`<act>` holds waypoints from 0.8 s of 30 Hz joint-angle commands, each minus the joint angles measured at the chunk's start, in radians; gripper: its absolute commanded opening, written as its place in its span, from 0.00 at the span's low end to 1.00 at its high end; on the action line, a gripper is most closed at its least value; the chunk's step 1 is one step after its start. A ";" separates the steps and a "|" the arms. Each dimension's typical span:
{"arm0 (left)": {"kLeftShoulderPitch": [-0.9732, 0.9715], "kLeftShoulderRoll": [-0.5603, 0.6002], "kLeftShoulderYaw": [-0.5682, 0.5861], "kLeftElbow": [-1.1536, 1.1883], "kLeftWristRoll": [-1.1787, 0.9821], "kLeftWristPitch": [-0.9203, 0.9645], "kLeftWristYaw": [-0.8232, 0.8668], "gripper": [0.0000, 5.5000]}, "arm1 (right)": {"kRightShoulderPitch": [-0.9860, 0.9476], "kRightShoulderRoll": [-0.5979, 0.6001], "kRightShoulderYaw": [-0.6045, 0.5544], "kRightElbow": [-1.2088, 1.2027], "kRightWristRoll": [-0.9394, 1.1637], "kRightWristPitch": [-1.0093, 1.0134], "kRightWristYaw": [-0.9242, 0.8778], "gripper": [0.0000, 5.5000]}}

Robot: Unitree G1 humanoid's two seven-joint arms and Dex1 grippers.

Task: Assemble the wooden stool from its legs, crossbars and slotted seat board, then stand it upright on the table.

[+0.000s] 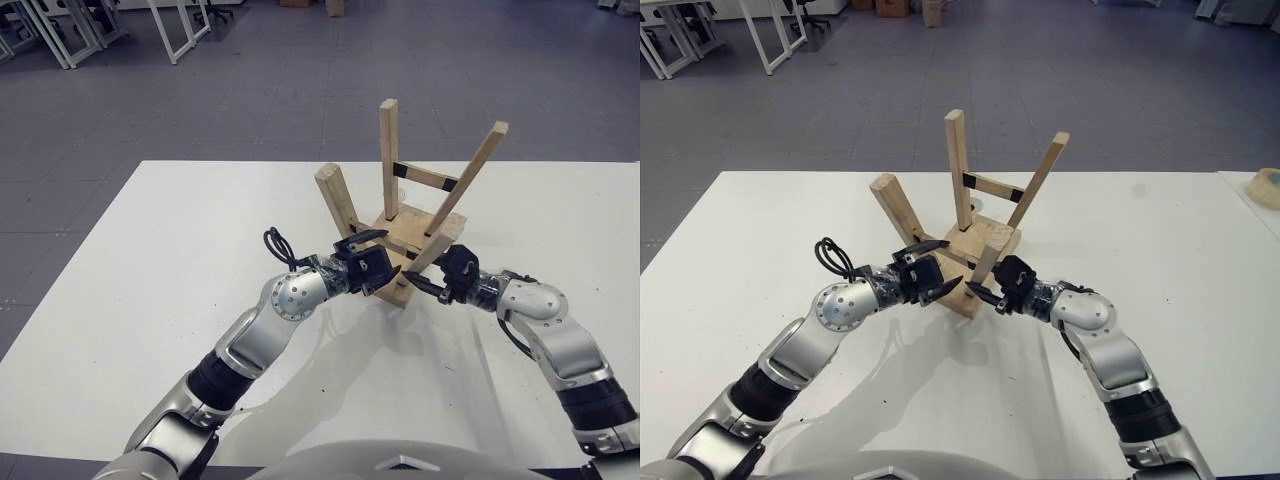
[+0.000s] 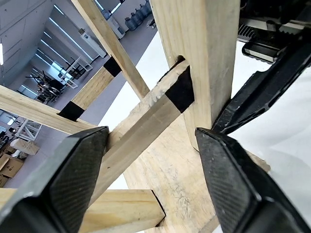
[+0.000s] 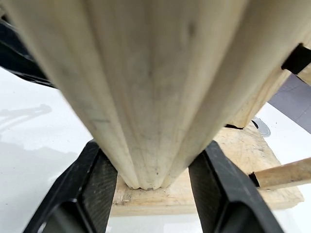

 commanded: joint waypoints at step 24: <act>0.029 -0.086 0.484 -0.134 0.036 -0.338 0.334 0.60 | -0.049 -0.047 -0.021 -0.325 0.021 0.531 -0.098 0.74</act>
